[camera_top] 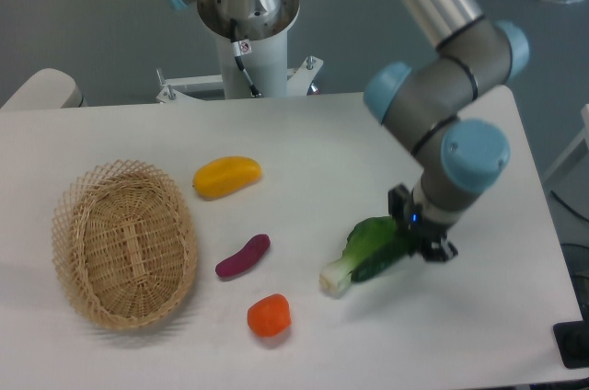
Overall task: Place the cucumber on the table
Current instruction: 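Lift the held green cucumber up from beside the bok choy, then carry the cucumber toward the yellow pepper and lower it to the table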
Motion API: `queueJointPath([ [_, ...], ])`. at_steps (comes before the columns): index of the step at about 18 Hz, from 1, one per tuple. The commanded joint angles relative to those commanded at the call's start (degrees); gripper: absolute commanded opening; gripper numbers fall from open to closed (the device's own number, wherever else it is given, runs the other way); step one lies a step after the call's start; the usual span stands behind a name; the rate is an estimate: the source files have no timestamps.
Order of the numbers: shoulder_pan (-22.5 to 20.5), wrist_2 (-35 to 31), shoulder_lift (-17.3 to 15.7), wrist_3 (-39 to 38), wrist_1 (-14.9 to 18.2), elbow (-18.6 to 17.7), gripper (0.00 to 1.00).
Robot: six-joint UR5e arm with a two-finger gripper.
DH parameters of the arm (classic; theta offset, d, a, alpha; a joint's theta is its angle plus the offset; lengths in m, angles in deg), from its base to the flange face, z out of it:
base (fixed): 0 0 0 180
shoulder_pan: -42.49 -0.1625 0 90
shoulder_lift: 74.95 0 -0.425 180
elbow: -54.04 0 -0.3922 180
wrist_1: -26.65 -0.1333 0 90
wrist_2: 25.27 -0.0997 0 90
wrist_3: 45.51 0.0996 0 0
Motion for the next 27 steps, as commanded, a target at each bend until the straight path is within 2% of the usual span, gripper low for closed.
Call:
queueJointPath([
  [2, -2.2, -0.2, -1.6, 5.5, -0.3, -2.4, 0.17],
  [5, -4.0, -1.2, -2.3, 14.8, -0.6, -5.1, 0.17],
  [9, -3.5, -4.7, -3.3, 20.1, -0.8, -7.7, 0.18],
  [12, -3.0, -5.2, -5.6, 23.2, -1.1, -12.1, 0.18],
  [13, -2.8, -5.2, -6.5, 24.0, -2.4, -13.7, 0.18],
  [16, -0.5, -6.8, -7.4, 26.5, -5.1, -16.8, 0.19],
  [19, 2.2, -7.4, -8.1, 26.8, -5.4, -18.0, 0.19],
  [25, 6.4, -15.2, -9.0, 28.2, -5.5, -20.6, 0.22],
  [27, 6.8, -15.9, -9.4, 28.2, -6.3, -22.2, 0.25],
])
